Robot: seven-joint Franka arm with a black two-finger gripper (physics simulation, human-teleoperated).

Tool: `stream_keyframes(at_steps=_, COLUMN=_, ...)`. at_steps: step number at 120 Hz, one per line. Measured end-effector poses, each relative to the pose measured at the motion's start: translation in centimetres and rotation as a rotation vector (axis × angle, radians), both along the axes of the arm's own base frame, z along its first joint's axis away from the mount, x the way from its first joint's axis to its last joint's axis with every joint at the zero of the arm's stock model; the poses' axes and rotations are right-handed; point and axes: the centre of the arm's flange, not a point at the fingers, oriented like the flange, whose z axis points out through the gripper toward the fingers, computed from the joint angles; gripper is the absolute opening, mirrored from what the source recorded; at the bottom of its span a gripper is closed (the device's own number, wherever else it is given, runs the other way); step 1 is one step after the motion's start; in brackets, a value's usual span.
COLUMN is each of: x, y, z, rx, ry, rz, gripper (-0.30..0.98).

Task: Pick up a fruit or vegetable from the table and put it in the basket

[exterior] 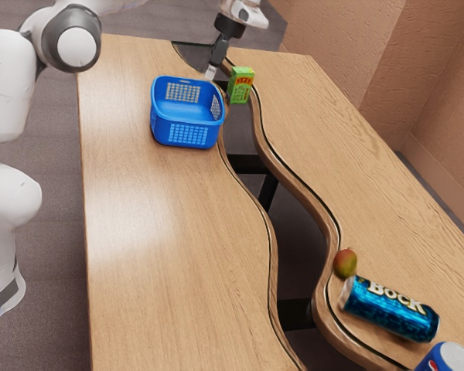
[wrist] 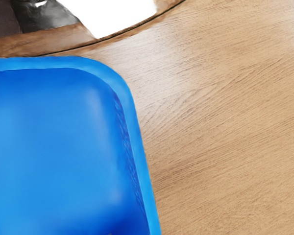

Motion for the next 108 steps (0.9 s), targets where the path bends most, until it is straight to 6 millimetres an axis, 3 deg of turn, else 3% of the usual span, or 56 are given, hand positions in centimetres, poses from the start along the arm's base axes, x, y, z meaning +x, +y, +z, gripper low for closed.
stream_keyframes(at_steps=20, x=1.5, y=0.9, z=1.1, rx=0.014, ry=-0.167, rz=-0.196, gripper=0.69)
stream_keyframes(at_steps=25, x=0.9, y=0.0, z=4.0, rx=0.058, ry=-0.219, rz=-0.238, gripper=0.68)
stream_keyframes(at_steps=27, x=0.4, y=-1.1, z=6.0, rx=0.085, ry=-0.249, rz=-0.26, gripper=0.68)
stream_keyframes(at_steps=30, x=0.2, y=-4.4, z=8.9, rx=0.109, ry=-0.298, rz=-0.323, gripper=0.68)
stream_keyframes(at_steps=33, x=0.7, y=-8.9, z=10.9, rx=0.107, ry=-0.344, rz=-0.416, gripper=0.69)
stream_keyframes(at_steps=35, x=1.8, y=-12.3, z=11.1, rx=0.087, ry=-0.365, rz=-0.494, gripper=0.69)
stream_keyframes(at_steps=39, x=4.3, y=-18.8, z=9.7, rx=0.026, ry=-0.387, rz=-0.648, gripper=0.69)
stream_keyframes(at_steps=46, x=8.4, y=-26.9, z=4.7, rx=-0.052, ry=-0.378, rz=-0.851, gripper=0.69)
stream_keyframes(at_steps=63, x=15.0, y=-38.9, z=-8.2, rx=-0.161, ry=-0.362, rz=-1.164, gripper=0.68)
stream_keyframes(at_steps=68, x=16.2, y=-40.5, z=-11.1, rx=-0.174, ry=-0.369, rz=-1.219, gripper=0.68)
stream_keyframes(at_steps=73, x=16.9, y=-41.3, z=-12.6, rx=-0.172, ry=-0.387, rz=-1.262, gripper=0.68)
stream_keyframes(at_steps=92, x=17.6, y=-45.3, z=-13.9, rx=-0.148, ry=-0.461, rz=-1.417, gripper=0.68)
stream_keyframes(at_steps=108, x=18.5, y=-44.8, z=-15.6, rx=-0.127, ry=-0.477, rz=-1.475, gripper=0.68)
